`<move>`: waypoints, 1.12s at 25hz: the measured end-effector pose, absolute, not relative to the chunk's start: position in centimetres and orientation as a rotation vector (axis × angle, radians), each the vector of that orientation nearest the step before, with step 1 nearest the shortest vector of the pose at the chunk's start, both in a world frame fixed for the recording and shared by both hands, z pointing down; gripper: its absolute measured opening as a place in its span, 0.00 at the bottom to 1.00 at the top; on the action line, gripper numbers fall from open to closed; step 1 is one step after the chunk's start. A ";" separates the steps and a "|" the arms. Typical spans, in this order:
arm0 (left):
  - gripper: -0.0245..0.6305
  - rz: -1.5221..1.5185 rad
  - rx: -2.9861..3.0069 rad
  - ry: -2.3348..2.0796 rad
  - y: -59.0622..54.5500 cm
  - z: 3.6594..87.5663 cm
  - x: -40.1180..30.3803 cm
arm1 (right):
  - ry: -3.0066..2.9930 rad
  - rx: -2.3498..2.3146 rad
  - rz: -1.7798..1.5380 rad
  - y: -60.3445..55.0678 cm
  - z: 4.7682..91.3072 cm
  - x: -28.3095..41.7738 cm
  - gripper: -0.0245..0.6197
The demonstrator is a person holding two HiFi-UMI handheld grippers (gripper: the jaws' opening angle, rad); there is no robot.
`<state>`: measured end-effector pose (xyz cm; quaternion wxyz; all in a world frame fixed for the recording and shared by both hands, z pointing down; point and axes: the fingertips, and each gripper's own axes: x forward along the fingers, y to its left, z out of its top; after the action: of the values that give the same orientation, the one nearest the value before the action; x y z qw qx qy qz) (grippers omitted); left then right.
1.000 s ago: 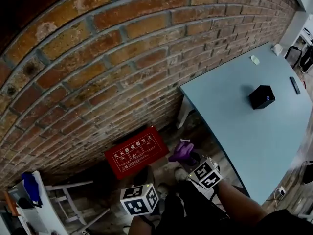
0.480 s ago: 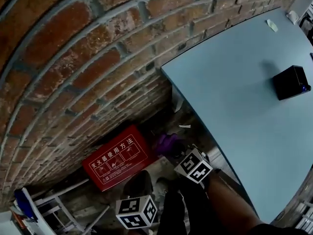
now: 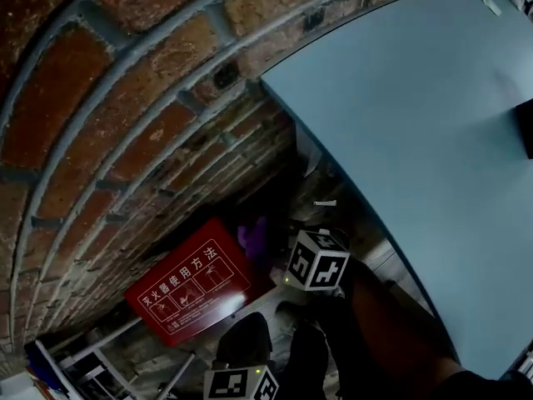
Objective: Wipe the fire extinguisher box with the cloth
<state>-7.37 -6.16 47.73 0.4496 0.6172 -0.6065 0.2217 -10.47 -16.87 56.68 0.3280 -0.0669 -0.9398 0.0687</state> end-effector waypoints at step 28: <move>0.05 0.580 1.416 -1.366 1.6 65.9 -6.7 | -2.411 -0.234 -0.030 -19.6 68.2 -13.7 0.18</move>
<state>-6.71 1.58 65.90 0.5187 0.5902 -0.5695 0.2416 -13.75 -19.62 68.19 0.3518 -0.0903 -0.9316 -0.0114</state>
